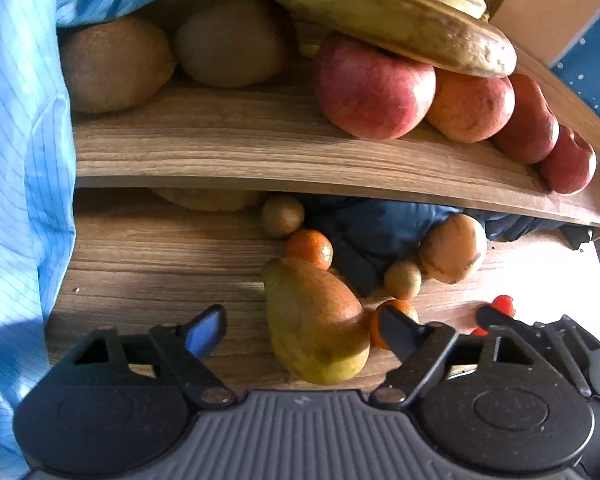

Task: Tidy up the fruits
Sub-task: 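Grasp the pear with the left tool while the right tool grasps the mandarin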

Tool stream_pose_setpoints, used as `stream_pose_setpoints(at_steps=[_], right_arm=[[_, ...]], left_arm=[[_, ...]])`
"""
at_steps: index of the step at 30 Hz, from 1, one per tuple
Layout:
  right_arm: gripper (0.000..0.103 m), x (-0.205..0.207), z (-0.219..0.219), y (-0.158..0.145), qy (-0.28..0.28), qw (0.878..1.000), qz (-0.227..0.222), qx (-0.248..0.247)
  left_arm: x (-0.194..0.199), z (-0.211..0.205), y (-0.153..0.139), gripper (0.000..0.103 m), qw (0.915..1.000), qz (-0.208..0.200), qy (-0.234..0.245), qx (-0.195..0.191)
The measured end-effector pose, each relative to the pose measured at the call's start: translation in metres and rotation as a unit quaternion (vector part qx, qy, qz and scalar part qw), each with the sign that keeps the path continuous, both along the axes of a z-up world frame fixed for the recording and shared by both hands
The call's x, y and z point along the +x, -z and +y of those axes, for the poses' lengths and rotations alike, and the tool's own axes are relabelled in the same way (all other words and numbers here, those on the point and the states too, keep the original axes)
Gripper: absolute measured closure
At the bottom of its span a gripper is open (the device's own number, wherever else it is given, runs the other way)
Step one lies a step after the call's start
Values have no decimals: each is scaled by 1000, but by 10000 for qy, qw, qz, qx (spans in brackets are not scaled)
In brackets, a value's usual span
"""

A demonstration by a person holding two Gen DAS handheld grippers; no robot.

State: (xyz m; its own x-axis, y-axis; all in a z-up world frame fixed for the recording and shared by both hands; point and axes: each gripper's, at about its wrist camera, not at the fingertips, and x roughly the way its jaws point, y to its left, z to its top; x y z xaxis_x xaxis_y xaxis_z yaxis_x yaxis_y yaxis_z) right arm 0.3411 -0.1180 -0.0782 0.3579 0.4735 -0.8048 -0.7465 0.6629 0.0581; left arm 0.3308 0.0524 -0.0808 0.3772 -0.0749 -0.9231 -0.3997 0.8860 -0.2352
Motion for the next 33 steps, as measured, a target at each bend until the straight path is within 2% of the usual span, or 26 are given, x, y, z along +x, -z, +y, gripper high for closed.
stream_pose_setpoints(at_steps=[4,11,17,24,33], right_arm=[[29,5,6,5,-14,9999,101,90],[42,7,18,13,-130,9997,207,64],[49,11,22,17,-160,9996,213,56],[68,8,28,20,-279,9995,162,66],[69,4,15,18,-301,9992,187,183]], left_arm=[[-4,6,-3,31,9999,-37,-21,-130],[-2,4,-3,44,9997,-24,43,-236],[3,-2,5,44,9995,87,51,-293],[7,-6,9,47,9995,86,54,-293],[0,-4,5,47,9995,123,-19,-278]])
